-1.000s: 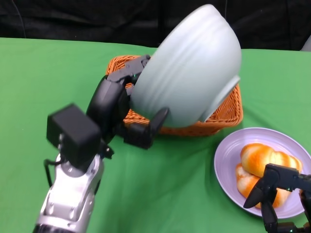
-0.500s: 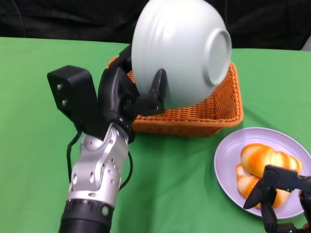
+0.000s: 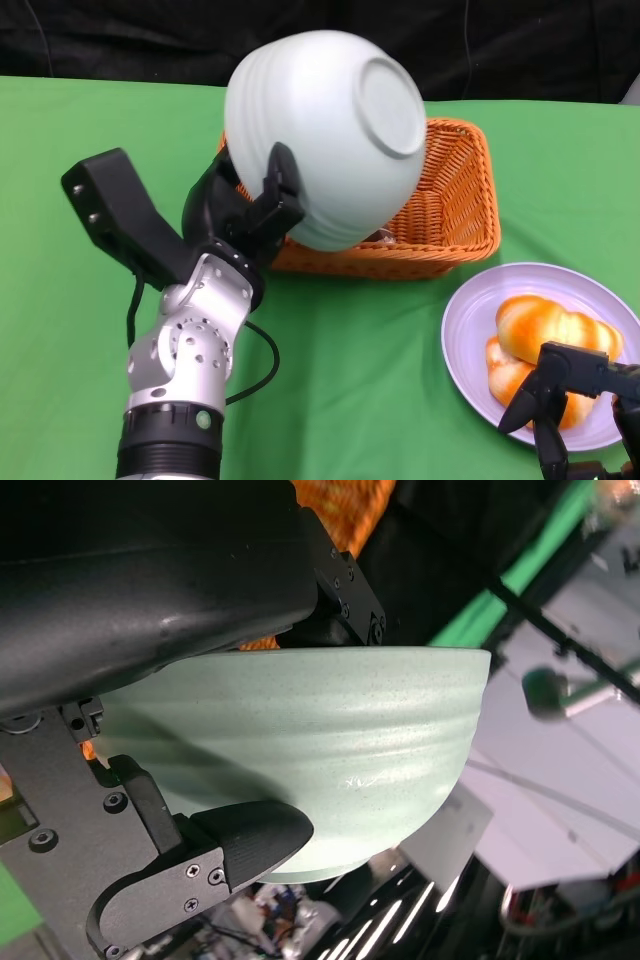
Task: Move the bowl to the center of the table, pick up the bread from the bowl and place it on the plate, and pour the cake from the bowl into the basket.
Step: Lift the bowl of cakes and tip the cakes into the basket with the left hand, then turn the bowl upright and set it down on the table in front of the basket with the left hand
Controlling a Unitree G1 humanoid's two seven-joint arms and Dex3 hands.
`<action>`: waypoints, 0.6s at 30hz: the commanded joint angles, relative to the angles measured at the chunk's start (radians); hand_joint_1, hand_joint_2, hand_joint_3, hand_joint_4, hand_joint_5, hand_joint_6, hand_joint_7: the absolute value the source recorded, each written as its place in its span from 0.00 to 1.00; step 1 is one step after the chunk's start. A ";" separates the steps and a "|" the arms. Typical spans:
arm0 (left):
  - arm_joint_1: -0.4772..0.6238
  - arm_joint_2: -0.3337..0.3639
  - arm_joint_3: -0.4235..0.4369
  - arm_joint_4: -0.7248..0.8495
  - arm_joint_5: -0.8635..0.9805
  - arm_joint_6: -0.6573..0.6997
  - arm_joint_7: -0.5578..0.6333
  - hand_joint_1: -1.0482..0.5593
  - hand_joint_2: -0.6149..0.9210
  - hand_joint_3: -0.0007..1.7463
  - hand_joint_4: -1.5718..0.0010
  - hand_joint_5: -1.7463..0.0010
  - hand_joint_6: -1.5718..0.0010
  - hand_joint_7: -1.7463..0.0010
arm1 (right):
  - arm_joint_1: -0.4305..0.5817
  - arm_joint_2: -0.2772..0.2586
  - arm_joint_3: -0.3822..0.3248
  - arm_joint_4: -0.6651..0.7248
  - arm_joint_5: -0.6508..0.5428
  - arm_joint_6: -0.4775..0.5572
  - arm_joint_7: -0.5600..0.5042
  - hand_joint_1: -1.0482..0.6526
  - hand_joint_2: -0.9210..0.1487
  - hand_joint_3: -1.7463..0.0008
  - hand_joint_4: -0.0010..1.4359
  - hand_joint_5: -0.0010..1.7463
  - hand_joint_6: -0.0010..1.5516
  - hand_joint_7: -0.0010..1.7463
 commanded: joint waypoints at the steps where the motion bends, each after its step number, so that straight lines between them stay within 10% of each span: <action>1: -0.070 -0.066 0.025 -0.011 -0.049 0.032 0.064 0.53 0.60 0.97 0.31 0.00 0.47 0.00 | 0.000 -0.003 -0.008 0.005 0.002 -0.008 -0.002 0.60 0.74 0.00 0.65 0.99 0.57 0.80; 11: -0.067 -0.058 0.021 -0.026 -0.132 0.057 0.122 0.53 0.64 0.93 0.32 0.00 0.51 0.00 | 0.002 -0.003 -0.009 0.004 -0.002 -0.010 -0.003 0.60 0.75 0.00 0.65 1.00 0.57 0.80; 18: -0.025 -0.015 -0.051 -0.044 -0.071 -0.026 -0.070 0.53 0.64 0.98 0.30 0.00 0.45 0.00 | -0.001 -0.002 -0.009 0.007 0.000 -0.012 -0.003 0.60 0.74 0.00 0.65 0.99 0.57 0.80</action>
